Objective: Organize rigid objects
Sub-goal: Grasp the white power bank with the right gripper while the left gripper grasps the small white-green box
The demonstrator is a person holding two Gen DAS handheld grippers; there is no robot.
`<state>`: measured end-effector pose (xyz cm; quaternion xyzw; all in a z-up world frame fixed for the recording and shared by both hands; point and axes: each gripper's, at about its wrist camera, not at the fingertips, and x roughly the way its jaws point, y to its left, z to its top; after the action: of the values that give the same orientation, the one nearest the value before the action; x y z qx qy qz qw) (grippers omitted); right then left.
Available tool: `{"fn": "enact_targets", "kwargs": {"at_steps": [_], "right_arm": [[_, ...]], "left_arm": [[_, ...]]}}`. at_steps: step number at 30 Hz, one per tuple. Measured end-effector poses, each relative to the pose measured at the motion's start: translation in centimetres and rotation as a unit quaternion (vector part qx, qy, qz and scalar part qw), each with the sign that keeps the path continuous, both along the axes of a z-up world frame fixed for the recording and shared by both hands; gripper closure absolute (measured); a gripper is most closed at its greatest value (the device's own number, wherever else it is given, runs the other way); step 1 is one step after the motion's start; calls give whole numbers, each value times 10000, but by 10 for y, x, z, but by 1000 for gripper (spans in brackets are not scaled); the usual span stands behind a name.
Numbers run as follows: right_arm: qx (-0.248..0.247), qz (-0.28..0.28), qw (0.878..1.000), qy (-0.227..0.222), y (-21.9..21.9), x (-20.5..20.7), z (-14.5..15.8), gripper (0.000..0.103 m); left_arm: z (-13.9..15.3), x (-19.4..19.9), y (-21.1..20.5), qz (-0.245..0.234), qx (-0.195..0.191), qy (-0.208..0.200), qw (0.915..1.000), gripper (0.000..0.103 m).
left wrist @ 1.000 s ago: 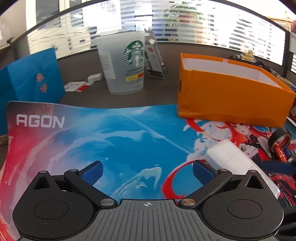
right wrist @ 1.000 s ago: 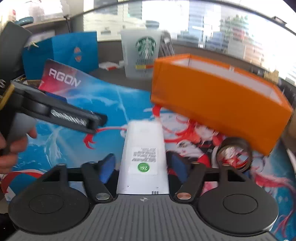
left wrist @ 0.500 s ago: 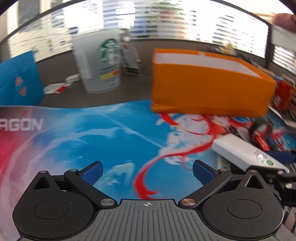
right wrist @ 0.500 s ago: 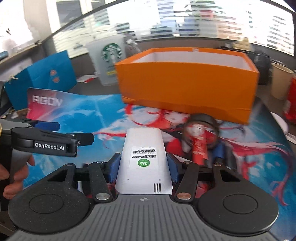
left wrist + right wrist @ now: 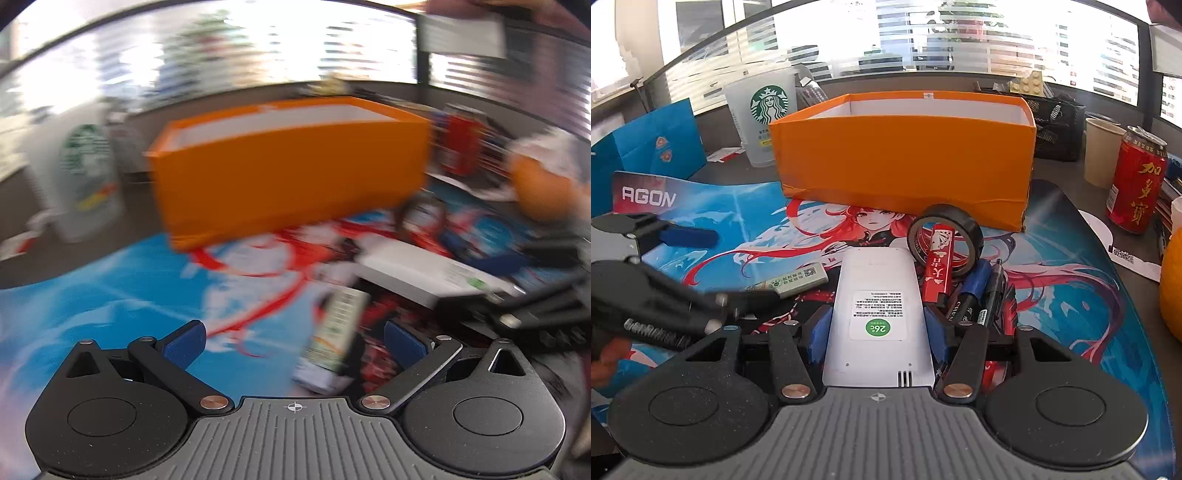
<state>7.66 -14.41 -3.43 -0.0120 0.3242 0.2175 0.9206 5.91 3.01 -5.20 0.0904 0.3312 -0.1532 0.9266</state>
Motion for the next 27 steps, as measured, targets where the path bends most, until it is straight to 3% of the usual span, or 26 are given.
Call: {"fn": "enact_targets", "kwargs": {"at_steps": [3, 6, 7, 8, 9, 10, 11, 15, 19, 23, 27], "right_arm": [[-16, 22, 10000, 6, 1, 0, -1, 52], [22, 29, 9999, 109, 0, 3, -5, 52], [33, 27, 9999, 134, 0, 3, -5, 52], [34, 25, 9999, 134, 0, 3, -5, 52], [38, 25, 9999, 137, 1, 3, -5, 52], [45, 22, 9999, 138, 0, 3, -5, 52], [57, 19, 9999, 140, 0, 3, -6, 52], [26, 22, 9999, 119, 1, 3, -6, 51], [-149, 35, 9999, 25, 8, 2, -7, 49], [-627, 81, 9976, -278, 22, -3, -11, 52], [-483, 51, 9986, -189, 21, -2, -10, 52]], "left_arm": [[-5, 4, -4, -359, 61, 59, 9993, 4], [-12, 13, 0, -490, -216, 214, 9983, 24], [-12, 13, 1, -460, -210, 107, 9987, 39], [-11, 13, 3, -506, -232, 34, 9984, 47], [-10, 12, 4, -525, -267, 17, 9983, 64], [-10, 12, 5, -536, -254, -11, 9982, 75], [-10, 11, 4, -551, -220, -37, 9982, 79], [-10, 3, -2, -558, -42, -161, 9983, 82], [-11, 2, -3, -341, -158, -154, 9992, 82], [-12, -1, -4, -113, -211, -184, 9995, 82], [-8, -1, 1, 32, -418, -55, 9991, 83]]}}
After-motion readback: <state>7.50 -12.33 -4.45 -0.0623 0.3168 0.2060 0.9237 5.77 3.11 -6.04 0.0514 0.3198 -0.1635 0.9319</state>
